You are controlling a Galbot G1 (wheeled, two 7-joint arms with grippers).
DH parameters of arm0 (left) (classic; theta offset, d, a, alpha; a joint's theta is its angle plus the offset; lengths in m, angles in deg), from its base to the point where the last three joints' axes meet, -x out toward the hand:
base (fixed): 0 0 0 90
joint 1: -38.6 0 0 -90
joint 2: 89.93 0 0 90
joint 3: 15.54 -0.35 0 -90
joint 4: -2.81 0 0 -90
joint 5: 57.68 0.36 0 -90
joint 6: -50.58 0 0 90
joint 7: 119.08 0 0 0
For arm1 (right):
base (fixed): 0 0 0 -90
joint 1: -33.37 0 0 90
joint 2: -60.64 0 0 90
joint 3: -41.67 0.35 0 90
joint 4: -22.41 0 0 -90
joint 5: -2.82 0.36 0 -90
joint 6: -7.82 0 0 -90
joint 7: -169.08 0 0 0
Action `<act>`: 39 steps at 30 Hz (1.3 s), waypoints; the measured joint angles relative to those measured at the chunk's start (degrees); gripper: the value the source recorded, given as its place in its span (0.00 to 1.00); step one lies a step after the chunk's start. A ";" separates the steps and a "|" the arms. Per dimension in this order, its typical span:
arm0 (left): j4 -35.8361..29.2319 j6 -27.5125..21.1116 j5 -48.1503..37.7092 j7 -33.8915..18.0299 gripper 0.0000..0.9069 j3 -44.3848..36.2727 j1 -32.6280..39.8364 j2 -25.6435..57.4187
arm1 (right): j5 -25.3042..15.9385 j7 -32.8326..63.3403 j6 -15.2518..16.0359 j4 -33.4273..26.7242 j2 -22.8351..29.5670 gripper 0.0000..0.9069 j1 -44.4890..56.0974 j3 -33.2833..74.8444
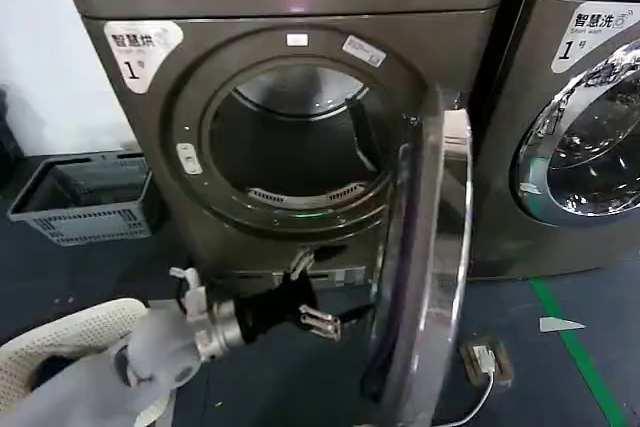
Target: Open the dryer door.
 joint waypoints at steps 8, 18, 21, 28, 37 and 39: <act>3.21 0.08 -0.87 -0.75 1.00 -10.25 8.74 -3.21 | -0.53 1.81 1.13 0.66 -0.61 1.00 1.49 3.77; 7.86 -0.46 -3.41 -3.30 1.00 -19.01 18.28 -8.49 | -0.06 5.15 7.76 2.75 -0.41 1.00 2.50 8.04; 9.67 -0.50 -4.46 -3.47 1.00 -21.18 21.09 -10.49 | -0.16 5.48 9.77 2.82 -0.48 1.00 2.52 9.30; 13.57 -0.58 -5.98 -4.40 1.00 -25.07 26.59 -14.89 | -1.02 5.63 11.28 3.51 -0.71 1.00 2.38 10.77; 18.10 -1.09 -6.69 -4.71 1.00 -29.61 30.88 -20.77 | -2.25 6.55 12.12 3.90 -1.66 1.00 3.23 13.33; 19.35 -1.08 -7.08 -4.75 1.00 -30.25 31.73 -22.08 | -2.84 7.04 12.81 3.97 -1.74 1.00 3.36 13.92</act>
